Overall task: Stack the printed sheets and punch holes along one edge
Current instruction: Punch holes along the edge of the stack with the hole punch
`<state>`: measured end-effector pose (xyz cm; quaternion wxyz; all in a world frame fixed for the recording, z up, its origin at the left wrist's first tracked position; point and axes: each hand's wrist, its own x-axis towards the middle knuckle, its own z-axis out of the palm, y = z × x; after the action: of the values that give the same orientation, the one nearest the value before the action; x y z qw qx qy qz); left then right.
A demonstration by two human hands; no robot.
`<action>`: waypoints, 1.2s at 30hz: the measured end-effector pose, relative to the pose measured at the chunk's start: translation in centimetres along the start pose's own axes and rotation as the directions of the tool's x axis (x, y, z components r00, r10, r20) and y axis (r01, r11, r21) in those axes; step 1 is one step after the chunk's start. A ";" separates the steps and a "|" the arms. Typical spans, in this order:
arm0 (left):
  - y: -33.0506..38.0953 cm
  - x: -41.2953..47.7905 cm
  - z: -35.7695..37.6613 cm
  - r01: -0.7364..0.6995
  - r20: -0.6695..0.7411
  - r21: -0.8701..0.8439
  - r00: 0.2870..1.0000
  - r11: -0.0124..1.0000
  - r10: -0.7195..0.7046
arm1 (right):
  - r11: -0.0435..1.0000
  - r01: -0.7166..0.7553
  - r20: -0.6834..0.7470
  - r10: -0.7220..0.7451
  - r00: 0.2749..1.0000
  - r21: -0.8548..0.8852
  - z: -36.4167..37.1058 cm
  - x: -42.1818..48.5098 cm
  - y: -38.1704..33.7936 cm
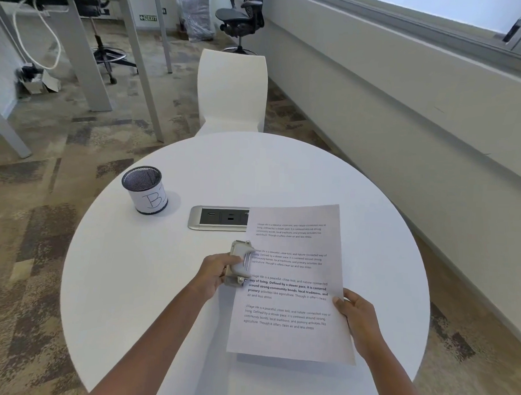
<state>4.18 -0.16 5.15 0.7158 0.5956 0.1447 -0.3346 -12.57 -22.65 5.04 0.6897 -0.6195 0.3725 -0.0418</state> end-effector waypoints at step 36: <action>0.2 1.4 -7.8 -0.008 -0.371 0.454 0.907 0.891 0.197 | 0.996 -0.069 -0.180 0.078 0.981 0.058 -5.4 0.1 2.5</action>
<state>6.87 6.87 2.51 0.5326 0.8058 0.1784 -0.1877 -16.53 -26.57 3.02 0.6697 -0.5808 0.4555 -0.0824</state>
